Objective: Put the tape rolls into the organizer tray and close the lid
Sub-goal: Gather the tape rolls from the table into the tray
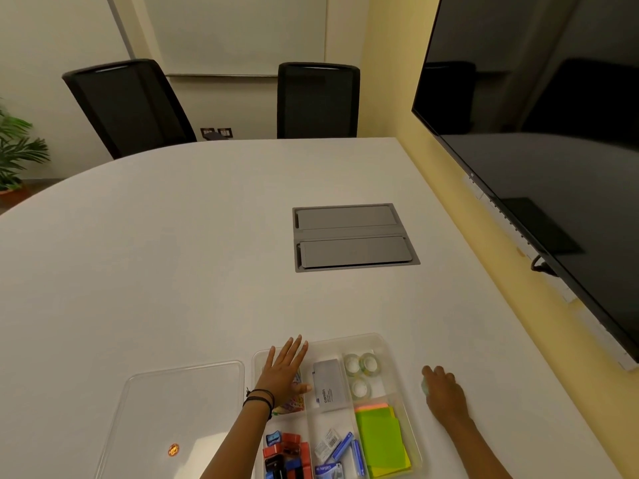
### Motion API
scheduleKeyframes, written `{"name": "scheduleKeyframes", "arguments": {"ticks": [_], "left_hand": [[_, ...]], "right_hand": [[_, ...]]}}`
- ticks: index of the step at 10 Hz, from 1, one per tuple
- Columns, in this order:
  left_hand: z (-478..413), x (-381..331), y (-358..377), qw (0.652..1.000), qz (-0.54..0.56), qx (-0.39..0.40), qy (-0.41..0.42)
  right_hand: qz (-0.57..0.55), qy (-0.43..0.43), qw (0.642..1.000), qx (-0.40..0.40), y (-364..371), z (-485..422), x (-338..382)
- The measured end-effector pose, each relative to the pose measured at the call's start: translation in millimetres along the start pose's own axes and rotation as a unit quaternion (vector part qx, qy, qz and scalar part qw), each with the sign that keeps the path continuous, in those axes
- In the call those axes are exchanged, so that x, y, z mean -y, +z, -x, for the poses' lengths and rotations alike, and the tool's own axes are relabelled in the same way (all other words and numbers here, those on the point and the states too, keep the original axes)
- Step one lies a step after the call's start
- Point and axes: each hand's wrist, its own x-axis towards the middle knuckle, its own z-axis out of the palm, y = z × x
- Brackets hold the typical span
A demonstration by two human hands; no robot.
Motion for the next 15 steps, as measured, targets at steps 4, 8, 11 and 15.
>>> {"name": "scheduleKeyframes", "arguments": {"ticks": [4, 8, 11, 15], "left_hand": [[-0.2, -0.5, -1.3, 1.0, -0.003, 0.001, -0.002], [1.3, -2.0, -4.1, 1.0, 0.008, 0.001, -0.001], [3.0, -2.5, -5.1, 1.0, 0.012, -0.001, 0.0], [1.6, -4.8, -5.4, 1.0, 0.0, 0.001, -0.006]], "right_hand": [[-0.309, -0.059, 0.949, -0.03, -52.8, -13.4, 44.3], [-0.086, -0.203, 0.972, 0.082, -48.4, -0.7, 88.3], [-0.002, -0.194, 0.978, 0.077, -38.3, -1.9, 93.4], [-0.171, -0.159, 0.971, 0.055, -44.1, 3.5, 85.8]]}}
